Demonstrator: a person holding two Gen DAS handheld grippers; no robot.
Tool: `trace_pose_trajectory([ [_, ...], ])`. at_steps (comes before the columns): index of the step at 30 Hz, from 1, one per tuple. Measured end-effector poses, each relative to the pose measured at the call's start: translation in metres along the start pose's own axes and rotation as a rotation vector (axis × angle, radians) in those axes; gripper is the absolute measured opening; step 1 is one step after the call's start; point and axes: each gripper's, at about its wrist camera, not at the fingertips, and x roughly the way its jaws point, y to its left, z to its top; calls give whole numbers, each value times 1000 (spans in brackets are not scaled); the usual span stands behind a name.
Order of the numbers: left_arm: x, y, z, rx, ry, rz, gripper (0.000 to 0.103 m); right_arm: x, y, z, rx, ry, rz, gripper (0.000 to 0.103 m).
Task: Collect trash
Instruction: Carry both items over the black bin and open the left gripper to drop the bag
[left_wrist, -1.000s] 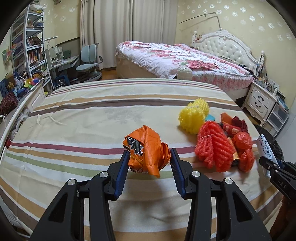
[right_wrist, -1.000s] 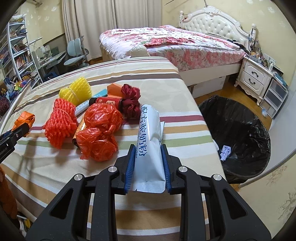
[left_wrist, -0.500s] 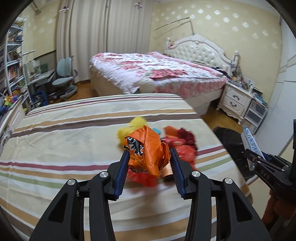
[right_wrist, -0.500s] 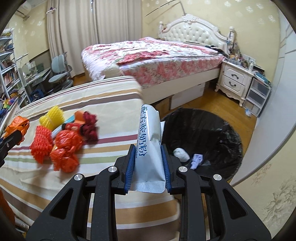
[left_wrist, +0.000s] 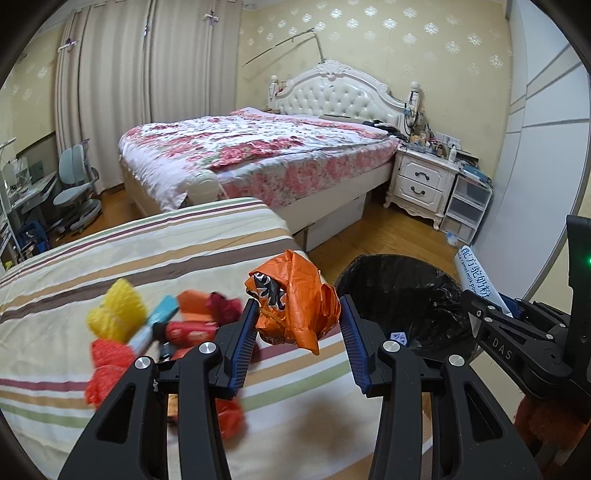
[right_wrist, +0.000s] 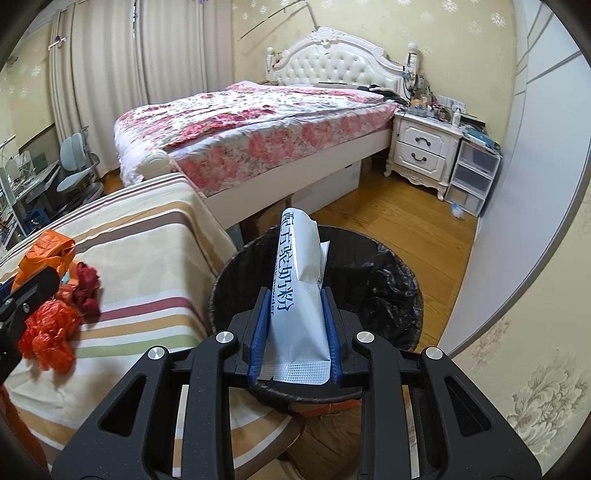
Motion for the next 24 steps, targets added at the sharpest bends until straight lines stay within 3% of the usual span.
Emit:
trace_pose_trajectory([
  [14, 76, -55, 14, 79, 66, -16, 45, 41, -38, 2, 52, 38, -44, 27],
  [24, 103, -74, 16, 108, 121, -11, 45, 61, -54, 1, 96, 65, -61, 27],
])
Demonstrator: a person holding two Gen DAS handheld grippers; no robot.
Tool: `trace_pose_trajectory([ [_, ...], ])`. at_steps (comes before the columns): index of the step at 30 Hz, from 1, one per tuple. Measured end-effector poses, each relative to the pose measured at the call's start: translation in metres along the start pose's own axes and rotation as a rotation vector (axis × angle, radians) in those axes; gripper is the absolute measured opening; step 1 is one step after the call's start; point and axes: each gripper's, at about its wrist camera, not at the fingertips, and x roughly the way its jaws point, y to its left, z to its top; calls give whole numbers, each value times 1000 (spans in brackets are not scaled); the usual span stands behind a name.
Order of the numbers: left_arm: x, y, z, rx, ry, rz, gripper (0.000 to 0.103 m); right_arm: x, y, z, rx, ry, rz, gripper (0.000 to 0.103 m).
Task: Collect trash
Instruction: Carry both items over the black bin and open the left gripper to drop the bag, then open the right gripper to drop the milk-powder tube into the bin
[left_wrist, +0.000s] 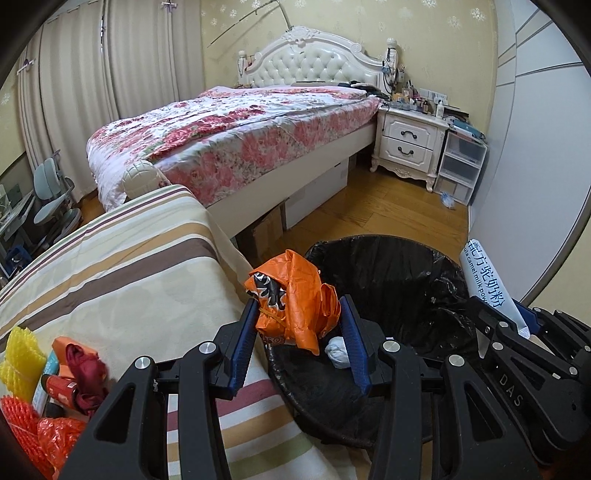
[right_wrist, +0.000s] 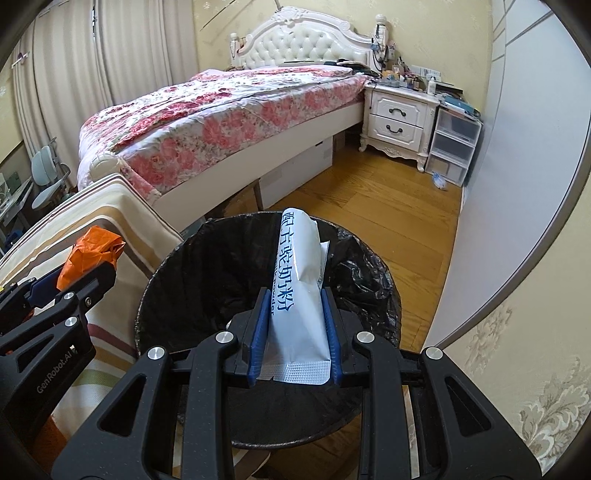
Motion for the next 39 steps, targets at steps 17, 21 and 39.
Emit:
trace_pose_trajectory([
  [17, 10, -20, 5, 51, 29, 2, 45, 13, -13, 5, 27, 14, -18, 27],
  [21, 10, -20, 6, 53, 27, 5, 58, 13, -16, 6, 32, 8, -22, 29],
  [39, -7, -12, 11, 18, -17, 19, 76, -7, -22, 6, 58, -28, -51, 47],
])
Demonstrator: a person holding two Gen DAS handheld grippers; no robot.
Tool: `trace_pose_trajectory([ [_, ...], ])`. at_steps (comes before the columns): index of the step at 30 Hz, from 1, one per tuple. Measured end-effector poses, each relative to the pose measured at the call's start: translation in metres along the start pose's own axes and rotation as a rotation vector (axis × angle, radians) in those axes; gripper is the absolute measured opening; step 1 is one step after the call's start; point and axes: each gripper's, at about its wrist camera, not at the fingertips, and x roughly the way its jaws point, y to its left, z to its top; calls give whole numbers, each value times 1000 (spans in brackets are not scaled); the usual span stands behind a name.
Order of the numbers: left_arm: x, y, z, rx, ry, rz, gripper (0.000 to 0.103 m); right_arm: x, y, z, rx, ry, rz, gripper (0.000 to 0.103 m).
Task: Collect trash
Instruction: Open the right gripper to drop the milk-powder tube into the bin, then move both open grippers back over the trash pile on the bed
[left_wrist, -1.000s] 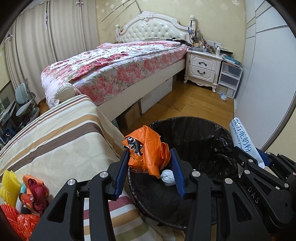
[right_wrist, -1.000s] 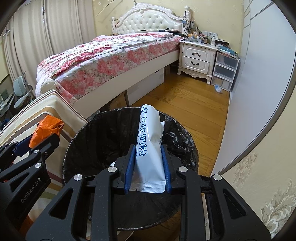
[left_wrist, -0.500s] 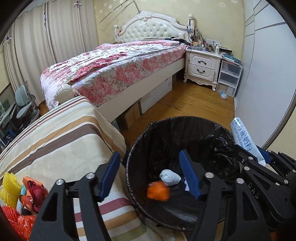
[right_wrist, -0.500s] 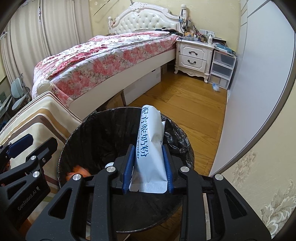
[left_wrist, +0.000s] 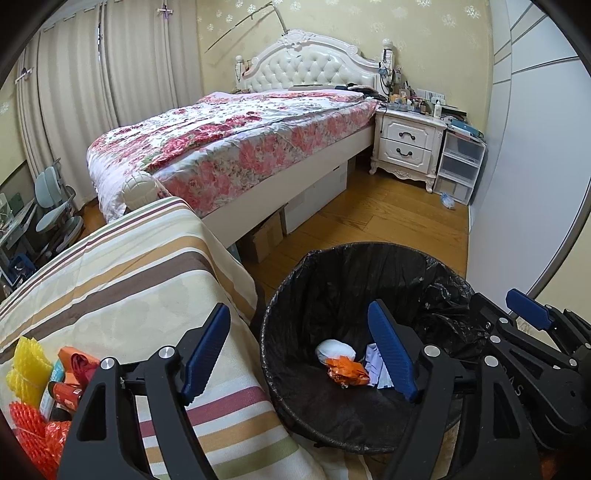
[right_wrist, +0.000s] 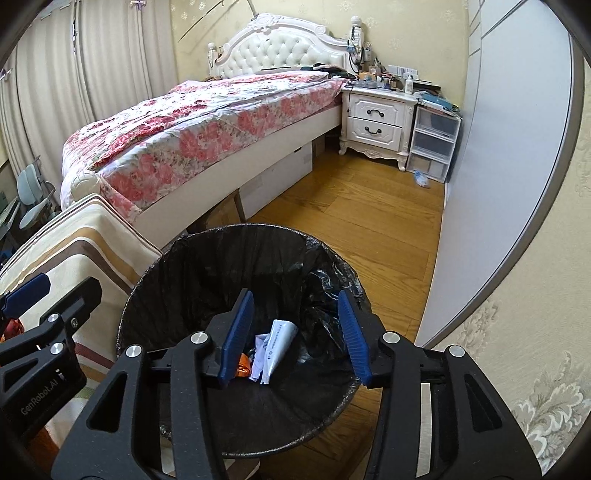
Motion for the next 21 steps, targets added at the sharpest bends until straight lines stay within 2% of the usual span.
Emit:
trace_pose_trajectory([
  [10, -25, 20, -4, -26, -18, 20, 77, -18, 6, -10, -5, -4, 8, 53],
  [21, -67, 58, -27, -69, -36, 61, 77, -43, 39, -32, -48, 11, 66, 53],
])
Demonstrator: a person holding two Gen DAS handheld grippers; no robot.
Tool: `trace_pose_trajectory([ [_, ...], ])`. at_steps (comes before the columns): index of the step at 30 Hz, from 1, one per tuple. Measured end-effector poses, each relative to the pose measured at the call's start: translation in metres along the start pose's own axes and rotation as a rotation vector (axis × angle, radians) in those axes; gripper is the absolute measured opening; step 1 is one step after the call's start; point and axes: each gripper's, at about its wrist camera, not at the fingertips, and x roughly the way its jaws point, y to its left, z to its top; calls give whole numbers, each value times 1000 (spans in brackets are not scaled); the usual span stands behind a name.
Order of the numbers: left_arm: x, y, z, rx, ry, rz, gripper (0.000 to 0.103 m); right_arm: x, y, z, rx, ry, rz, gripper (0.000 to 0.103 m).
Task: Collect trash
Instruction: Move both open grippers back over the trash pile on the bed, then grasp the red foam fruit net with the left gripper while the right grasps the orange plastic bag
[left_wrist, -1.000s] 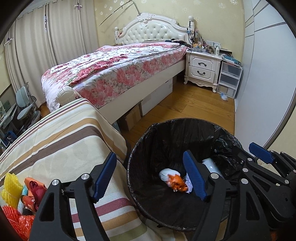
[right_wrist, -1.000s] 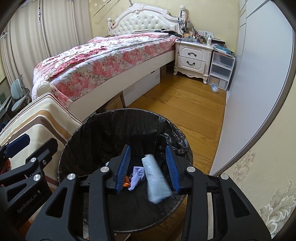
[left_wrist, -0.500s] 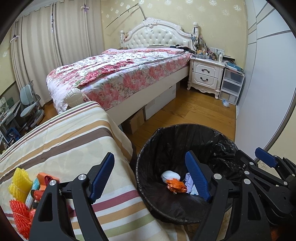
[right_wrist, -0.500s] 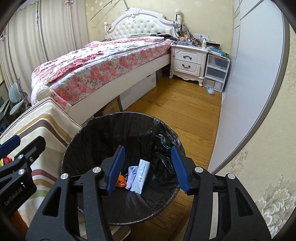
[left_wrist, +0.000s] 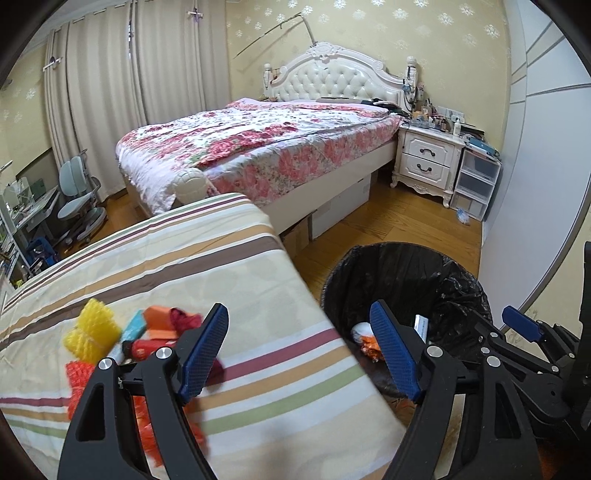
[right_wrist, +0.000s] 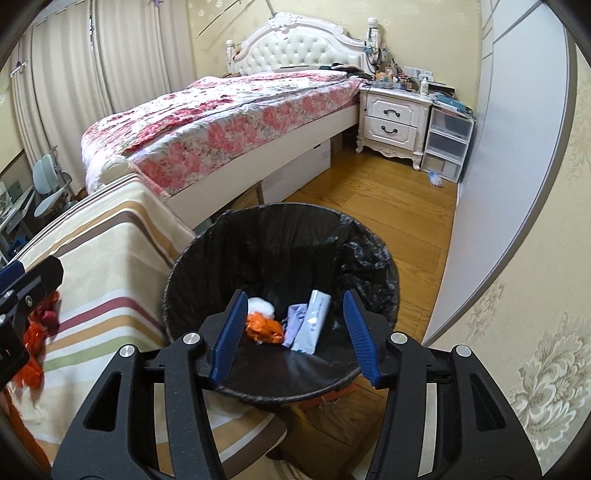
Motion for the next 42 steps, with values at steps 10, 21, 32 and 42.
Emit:
trace_pose_trajectory([
  [10, -33, 60, -22, -78, -16, 97, 77, -20, 48, -19, -76, 1, 68, 53],
  [21, -48, 123, -53, -187, 13, 210, 77, -33, 98, -35, -164, 10, 138, 53],
  [32, -31, 163, -75, -267, 91, 204, 77, -34, 131, -43, -227, 27, 171, 53],
  [42, -23, 166, -83, -249, 109, 166, 61, -34, 148, -44, -260, 34, 184, 53],
])
